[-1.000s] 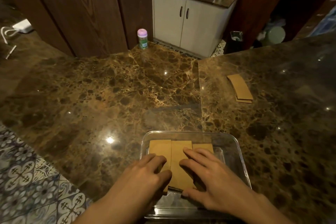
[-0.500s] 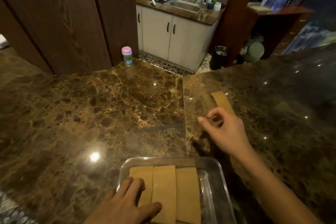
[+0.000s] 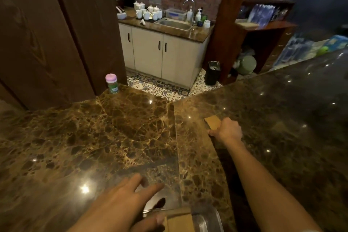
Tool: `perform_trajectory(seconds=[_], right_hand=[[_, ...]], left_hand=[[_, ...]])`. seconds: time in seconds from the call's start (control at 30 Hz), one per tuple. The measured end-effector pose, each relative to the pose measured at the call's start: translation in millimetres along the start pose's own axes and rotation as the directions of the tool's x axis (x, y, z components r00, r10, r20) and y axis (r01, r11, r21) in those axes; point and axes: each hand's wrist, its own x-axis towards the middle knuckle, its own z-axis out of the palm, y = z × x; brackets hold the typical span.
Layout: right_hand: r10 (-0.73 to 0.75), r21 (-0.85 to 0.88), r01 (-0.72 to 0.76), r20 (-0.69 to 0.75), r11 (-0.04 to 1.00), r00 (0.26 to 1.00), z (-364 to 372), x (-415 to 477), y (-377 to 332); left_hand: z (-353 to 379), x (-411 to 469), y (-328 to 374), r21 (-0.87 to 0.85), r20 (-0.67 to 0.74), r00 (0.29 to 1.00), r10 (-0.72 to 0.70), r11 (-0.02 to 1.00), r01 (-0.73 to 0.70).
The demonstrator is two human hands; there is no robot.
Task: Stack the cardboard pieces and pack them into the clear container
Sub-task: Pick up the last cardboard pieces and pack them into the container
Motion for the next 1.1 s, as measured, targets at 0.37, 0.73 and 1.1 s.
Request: perform_trajectory(seconds=[0.37, 0.73, 1.1], right_hand=[[-0.016, 0.121, 0.009, 0.058, 0.993, 0.998, -14.5, -11.7, 4.9], [-0.421, 0.917, 0.061, 0.121, 0.395, 0.899, -41.0, -150.9, -15.1], [-0.832, 0.545, 0.655, 0.162, 0.523, 0.530, -91.2, -195.8, 14.5]], left_hand=[[16.2, 86.3, -12.5, -0.607, -0.156, 0.988, -0.015, 0.791, -0.084], [-27.2, 120.1, 31.8, -0.991, -0.133, 0.982, -0.136, 0.035, -0.129], [-37.0, 64.9, 31.9, -0.978, -0.080, 0.992, -0.099, -0.185, -0.098]])
